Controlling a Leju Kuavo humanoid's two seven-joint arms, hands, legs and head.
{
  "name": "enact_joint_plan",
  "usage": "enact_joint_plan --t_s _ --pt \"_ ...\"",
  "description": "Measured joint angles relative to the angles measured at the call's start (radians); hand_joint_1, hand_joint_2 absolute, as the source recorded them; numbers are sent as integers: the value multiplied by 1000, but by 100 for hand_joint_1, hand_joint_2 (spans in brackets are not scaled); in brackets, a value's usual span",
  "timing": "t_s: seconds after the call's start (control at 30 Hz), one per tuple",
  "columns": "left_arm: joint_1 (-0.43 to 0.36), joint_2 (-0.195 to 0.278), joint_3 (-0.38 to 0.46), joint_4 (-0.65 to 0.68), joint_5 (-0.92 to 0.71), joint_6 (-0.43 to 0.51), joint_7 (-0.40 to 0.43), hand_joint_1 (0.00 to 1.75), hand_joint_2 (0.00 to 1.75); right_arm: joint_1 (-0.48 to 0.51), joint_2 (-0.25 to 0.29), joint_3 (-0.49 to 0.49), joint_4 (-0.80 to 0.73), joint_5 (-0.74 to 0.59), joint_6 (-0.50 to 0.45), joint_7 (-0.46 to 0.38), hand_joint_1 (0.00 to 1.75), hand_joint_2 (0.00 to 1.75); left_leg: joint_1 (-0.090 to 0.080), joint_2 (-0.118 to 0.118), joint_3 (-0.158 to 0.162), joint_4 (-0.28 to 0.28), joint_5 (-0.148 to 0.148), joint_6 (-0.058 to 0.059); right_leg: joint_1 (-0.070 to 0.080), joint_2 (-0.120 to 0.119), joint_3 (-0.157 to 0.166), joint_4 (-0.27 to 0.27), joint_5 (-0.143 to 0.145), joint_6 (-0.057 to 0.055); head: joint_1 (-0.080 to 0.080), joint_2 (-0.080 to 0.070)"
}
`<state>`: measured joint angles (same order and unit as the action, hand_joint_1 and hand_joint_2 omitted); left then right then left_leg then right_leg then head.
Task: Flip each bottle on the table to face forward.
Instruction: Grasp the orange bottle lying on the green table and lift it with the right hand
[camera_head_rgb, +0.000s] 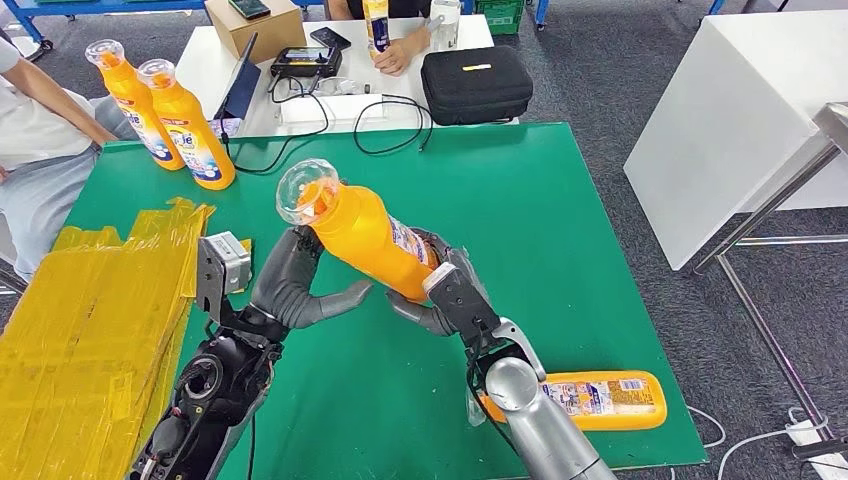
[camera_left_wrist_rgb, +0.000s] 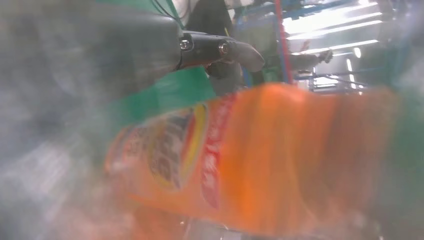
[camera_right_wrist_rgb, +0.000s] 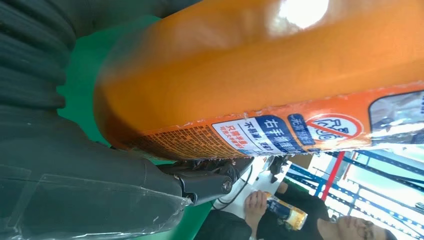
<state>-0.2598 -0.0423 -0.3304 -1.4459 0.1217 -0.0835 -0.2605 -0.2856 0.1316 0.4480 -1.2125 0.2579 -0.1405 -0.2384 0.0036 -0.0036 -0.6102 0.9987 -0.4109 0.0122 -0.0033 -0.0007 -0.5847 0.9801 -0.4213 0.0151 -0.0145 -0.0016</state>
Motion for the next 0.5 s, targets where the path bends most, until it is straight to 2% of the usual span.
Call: enact_joint_plan --t_s 0.5 --pt "8 1 -18 -19 27 -8 -6 0 175 -16 8 24 66 12 0 0 174 175 0 0 0 0 0 0 0 0 0 0 0 0 0 0"
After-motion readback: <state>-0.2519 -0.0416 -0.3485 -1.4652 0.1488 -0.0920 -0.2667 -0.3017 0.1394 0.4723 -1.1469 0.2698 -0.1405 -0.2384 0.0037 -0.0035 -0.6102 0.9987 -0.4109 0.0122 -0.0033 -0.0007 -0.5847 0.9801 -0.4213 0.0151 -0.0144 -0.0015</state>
